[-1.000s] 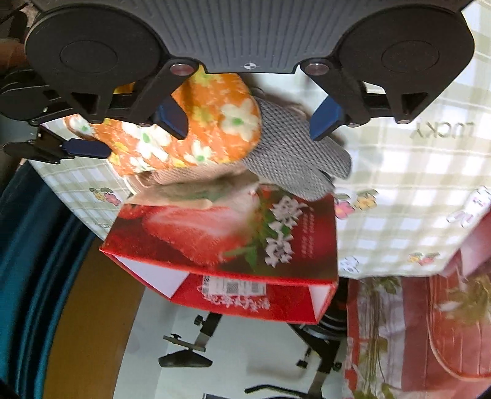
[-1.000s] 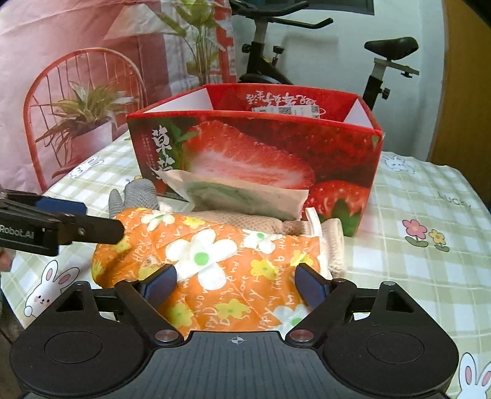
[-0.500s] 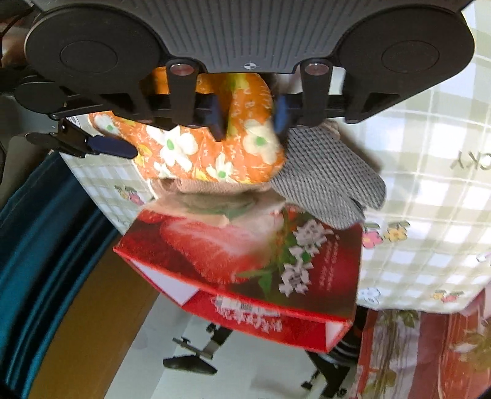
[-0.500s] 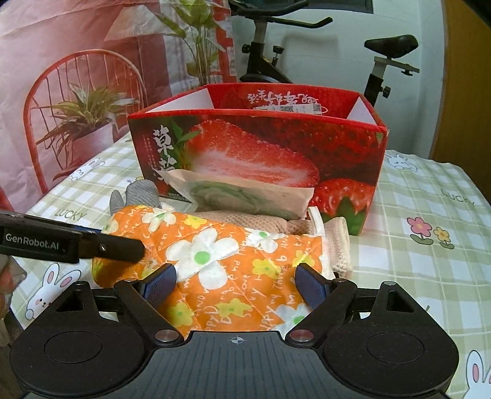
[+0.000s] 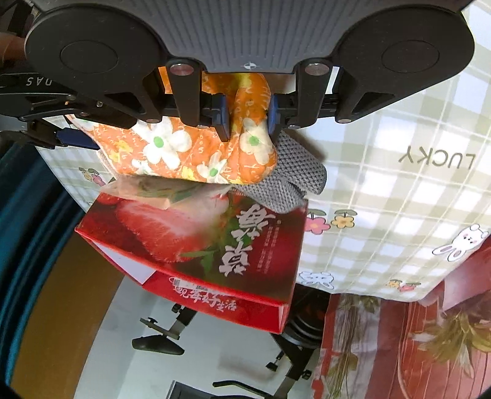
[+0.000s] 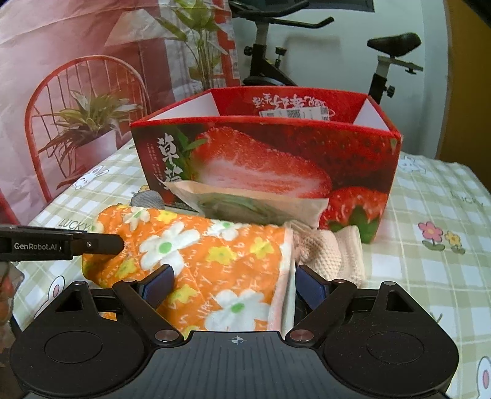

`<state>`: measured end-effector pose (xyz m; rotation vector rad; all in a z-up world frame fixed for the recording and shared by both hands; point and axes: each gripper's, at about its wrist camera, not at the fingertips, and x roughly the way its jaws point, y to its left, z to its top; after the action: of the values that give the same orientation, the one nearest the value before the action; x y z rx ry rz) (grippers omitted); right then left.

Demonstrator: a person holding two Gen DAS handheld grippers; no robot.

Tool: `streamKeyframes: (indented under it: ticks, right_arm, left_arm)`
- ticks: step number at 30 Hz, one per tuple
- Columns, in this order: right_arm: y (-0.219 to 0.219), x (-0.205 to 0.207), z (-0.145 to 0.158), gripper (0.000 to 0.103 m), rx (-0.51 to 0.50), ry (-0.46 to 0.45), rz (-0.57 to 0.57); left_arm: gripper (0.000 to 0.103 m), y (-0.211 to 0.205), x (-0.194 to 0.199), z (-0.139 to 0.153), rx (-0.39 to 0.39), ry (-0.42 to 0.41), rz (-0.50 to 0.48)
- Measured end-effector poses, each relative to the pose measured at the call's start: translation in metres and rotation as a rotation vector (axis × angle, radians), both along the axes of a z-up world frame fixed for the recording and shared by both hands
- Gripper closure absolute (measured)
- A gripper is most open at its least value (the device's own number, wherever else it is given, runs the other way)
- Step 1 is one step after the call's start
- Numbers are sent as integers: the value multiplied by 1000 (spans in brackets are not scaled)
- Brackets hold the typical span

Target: Organize soft objects

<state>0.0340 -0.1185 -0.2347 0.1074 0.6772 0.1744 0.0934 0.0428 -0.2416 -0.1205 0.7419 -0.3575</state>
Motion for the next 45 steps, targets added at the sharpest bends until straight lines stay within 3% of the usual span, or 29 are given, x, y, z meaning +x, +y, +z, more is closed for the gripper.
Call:
streamKeyframes:
  ticks: [28,29,32,37,39,45]
  right_arm:
    - [-10,1,-7,24,75,2,-3]
    - [-11,2,-7,26,83,4,-2]
    - [-10,3,-3,46,106,6,22]
    - [-15,-10,14,86,62,-48,12]
    - [-25,-14,24,94,116,-63,4]
    - [-27,-19,52,96,101,-126,60]
  left_arm:
    - [66,8,3,-24,-35,44,7]
    - [66,8,3,-24,-36,44,7]
    - [68,7,3,-23,-39,43,5]
    - [80,5,-3,-11,-23,5,-19]
    - [82,7,-5,-4,-43,-13,-28]
    - [86,8,-11,23,-56,-65,-54]
